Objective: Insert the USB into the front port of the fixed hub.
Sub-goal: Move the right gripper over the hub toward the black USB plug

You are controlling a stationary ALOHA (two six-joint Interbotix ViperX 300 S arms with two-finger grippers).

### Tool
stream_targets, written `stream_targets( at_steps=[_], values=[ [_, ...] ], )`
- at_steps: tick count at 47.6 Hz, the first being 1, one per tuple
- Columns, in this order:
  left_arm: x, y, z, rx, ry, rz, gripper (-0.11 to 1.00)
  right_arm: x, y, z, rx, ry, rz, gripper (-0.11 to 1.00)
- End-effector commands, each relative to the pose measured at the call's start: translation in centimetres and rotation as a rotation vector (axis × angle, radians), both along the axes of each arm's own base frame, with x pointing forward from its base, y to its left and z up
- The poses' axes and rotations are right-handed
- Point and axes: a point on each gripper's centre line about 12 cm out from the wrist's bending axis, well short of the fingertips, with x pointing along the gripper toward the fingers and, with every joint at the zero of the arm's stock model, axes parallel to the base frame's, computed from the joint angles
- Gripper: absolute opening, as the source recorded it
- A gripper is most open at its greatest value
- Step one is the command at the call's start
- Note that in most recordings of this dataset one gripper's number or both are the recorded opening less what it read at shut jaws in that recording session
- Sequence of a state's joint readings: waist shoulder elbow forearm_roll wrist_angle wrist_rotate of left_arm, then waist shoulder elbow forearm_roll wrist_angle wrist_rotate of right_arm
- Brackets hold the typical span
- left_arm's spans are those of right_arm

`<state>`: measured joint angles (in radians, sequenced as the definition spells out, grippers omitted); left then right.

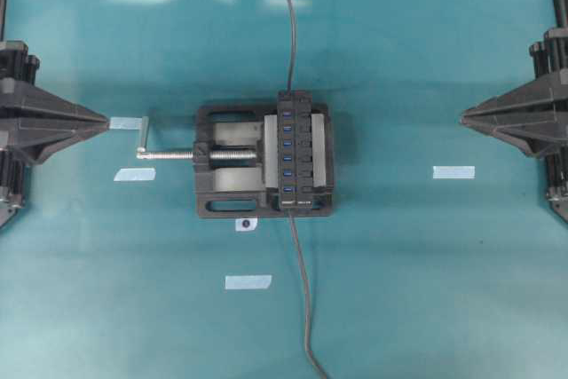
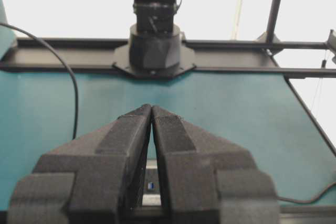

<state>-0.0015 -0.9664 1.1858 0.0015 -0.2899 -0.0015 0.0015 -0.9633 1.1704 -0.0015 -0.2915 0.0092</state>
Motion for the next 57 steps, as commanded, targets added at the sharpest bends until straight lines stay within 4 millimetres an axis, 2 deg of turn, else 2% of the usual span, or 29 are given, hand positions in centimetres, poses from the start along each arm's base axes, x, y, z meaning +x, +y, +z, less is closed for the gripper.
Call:
stream_targets(
  at_steps=[1,3,7,14,21,39,49,57],
  values=[
    [0.5,-0.1,0.9,0.015,-0.011,-0.006,0.13,0.0,-0.2,0.0,0.011,-0.002,-0.008,0.16],
    [0.6,-0.1,0.9,0.012,-0.003,-0.004,0.11,-0.1,-0.2,-0.1,0.027,0.003,-0.008,0.15],
    [0.8,-0.1,0.9,0.012,0.005,-0.006,0.00,-0.3,-0.2,-0.5,0.087,0.024,-0.009,0.05],
    [0.9,-0.1,0.7,0.011,0.017,-0.006,0.00,-0.6,-0.2,-1.3,0.155,0.100,-0.008,-0.02],
    [1.0,-0.1,0.3,0.009,0.064,-0.006,0.00,-0.8,-0.2,-2.2,0.168,0.208,-0.013,-0.02],
    [1.3,-0.1,0.3,0.010,0.172,-0.004,0.00,-0.1,-1.2,-2.3,0.145,0.468,-0.079,-0.02],
    [2.5,-0.3,-0.7,0.008,0.229,-0.013,0.00,1.1,-2.0,-2.5,0.127,0.540,-0.117,-0.02],
    [3.7,-0.4,-1.4,0.011,0.276,-0.019,0.00,2.8,-3.2,-2.8,0.097,0.616,-0.160,-0.02]
  ],
)
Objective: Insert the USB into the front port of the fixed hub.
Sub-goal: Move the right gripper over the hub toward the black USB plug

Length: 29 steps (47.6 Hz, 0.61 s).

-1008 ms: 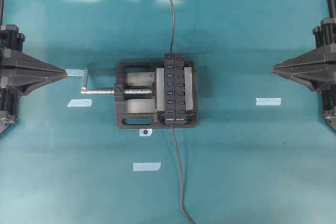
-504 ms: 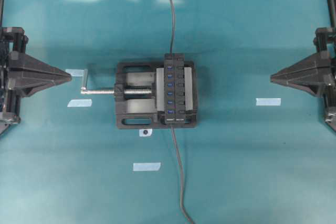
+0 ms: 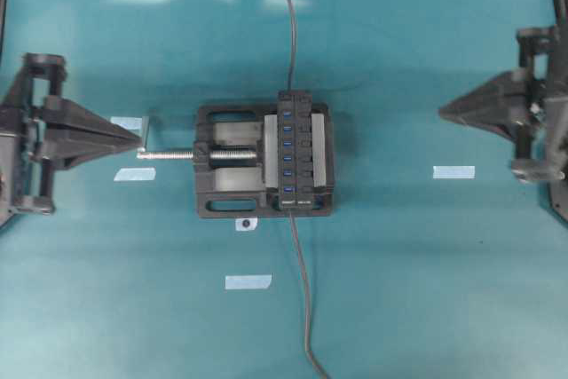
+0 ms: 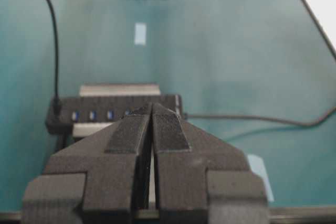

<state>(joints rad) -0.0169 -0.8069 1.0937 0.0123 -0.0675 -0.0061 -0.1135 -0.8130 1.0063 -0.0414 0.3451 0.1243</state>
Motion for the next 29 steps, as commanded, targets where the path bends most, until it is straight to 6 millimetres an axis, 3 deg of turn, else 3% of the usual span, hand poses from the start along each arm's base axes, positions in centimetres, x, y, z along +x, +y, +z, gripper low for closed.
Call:
stream_targets(
  at_steps=[1,29],
  values=[
    [0.9,-0.1,0.7,0.001,-0.006,-0.005,0.00,1.2,-0.6,0.9,-0.020,0.010,-0.013,-0.02],
    [1.4,-0.5,0.1,0.001,0.040,-0.020,0.00,7.1,-4.3,0.1,-0.116,0.219,-0.065,-0.02]
  ],
)
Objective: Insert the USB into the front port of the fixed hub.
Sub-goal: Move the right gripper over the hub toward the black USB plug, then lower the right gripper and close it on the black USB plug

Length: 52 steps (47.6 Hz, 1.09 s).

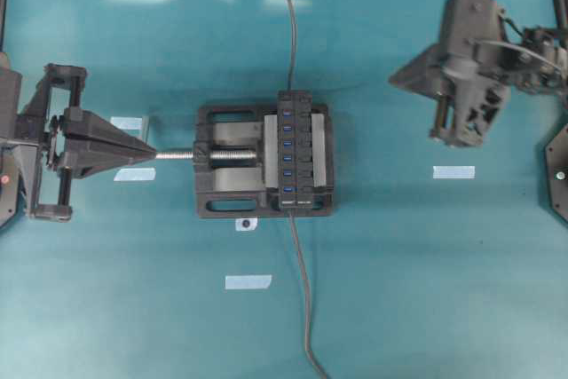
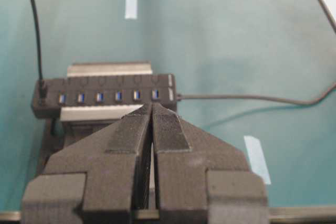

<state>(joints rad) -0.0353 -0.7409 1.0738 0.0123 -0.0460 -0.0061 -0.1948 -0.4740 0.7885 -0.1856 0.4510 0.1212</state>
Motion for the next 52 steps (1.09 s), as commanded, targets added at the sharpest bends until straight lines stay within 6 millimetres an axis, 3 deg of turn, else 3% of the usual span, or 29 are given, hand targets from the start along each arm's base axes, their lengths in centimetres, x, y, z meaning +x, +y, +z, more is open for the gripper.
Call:
stream_targets(
  at_steps=[1,34,52],
  values=[
    [0.3,0.0,1.1,0.000,-0.028,-0.002,0.00,1.1,-0.6,1.1,-0.008,-0.022,-0.010,-0.02],
    [0.2,0.0,0.9,0.001,-0.025,-0.002,0.00,8.0,-1.9,-1.6,-0.031,0.093,0.037,-0.02],
    [0.1,0.0,0.8,0.001,-0.022,-0.002,0.00,10.5,-1.7,-4.4,-0.034,0.159,0.077,-0.02]
  ],
)
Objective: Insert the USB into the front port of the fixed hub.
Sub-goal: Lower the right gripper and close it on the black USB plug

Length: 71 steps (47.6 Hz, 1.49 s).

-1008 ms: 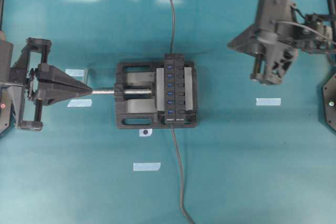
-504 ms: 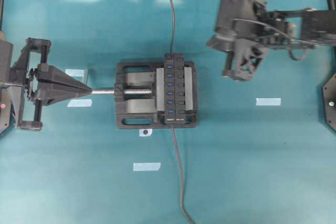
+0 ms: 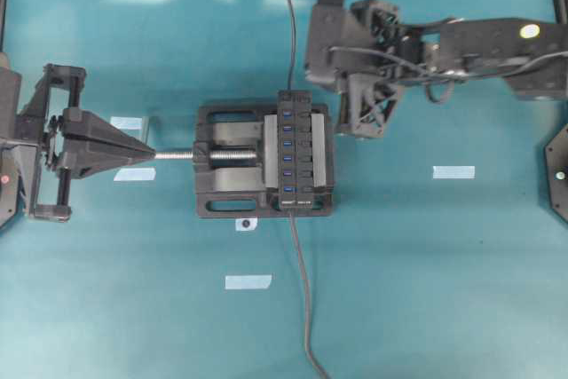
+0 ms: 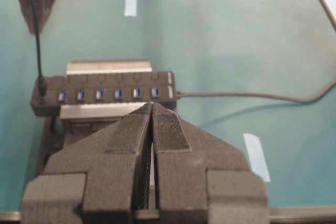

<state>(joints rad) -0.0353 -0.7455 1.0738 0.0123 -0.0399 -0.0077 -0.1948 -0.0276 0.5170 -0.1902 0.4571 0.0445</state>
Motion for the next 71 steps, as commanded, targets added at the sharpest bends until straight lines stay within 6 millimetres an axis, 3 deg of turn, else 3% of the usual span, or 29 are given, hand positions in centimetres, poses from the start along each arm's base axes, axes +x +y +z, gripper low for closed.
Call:
stream_targets(
  at_steps=[1,10,29,41,49,60,71],
  values=[
    [0.2,0.0,0.8,0.001,-0.025,-0.002,0.00,0.9,0.3,0.9,-0.012,-0.033,0.022,-0.02],
    [0.1,0.0,0.7,0.001,-0.022,-0.002,0.00,1.3,0.8,-0.2,-0.007,-0.007,0.034,-0.02],
    [-0.1,0.0,0.8,0.000,-0.029,-0.002,0.00,2.0,0.5,-0.1,-0.009,-0.040,0.034,-0.02],
    [-0.1,0.0,0.7,-0.001,-0.028,-0.002,0.00,2.3,0.5,0.0,-0.012,-0.049,0.038,0.05],
    [-0.1,0.0,0.7,0.000,-0.028,-0.002,0.00,2.3,0.5,0.1,-0.012,-0.051,0.038,0.24],
    [-0.2,0.0,0.6,0.001,-0.025,-0.002,0.00,2.8,0.4,-0.2,-0.010,-0.071,0.038,0.75],
    [-0.2,0.0,0.7,-0.001,-0.029,-0.002,0.00,3.7,0.3,-0.9,-0.008,-0.070,0.039,0.77]
  ],
)
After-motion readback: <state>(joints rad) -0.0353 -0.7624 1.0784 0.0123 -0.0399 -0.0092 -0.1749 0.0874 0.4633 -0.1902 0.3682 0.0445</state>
